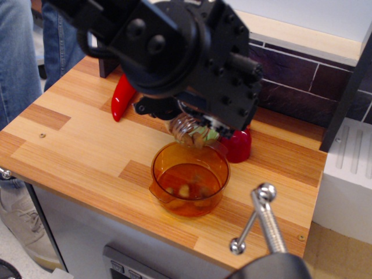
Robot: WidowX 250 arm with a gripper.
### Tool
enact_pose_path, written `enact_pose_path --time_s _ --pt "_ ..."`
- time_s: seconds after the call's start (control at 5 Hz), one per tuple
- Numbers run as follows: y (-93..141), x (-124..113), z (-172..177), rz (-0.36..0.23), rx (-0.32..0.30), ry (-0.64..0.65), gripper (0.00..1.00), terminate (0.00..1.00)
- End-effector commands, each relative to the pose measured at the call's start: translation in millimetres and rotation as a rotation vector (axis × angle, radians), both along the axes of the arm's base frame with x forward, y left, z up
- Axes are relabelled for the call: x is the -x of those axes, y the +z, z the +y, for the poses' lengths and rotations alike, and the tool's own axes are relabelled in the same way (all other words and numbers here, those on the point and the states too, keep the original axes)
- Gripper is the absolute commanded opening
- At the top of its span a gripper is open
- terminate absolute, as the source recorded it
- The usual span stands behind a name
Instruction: Pour almonds in pot
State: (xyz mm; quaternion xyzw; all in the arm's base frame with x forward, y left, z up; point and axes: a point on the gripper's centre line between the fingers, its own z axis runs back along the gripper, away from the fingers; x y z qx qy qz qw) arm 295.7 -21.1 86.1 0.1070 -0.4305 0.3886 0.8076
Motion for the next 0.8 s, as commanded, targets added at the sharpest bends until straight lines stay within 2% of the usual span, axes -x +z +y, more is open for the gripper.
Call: enact_pose_path --time_s 0.0,0.2,0.4,0.6 --pt "11.2 -2.8 5.2 0.006 0.035 -0.016 0.0 0.0" --pt "9.7 -0.6 4.3 0.009 0.011 -0.027 0.0 0.0" --pt "8.4 -0.2 6.2 0.037 0.03 -0.009 0.0 0.0" --pt "10.7 2.8 4.8 0.042 0.042 -0.018 0.0 1.0"
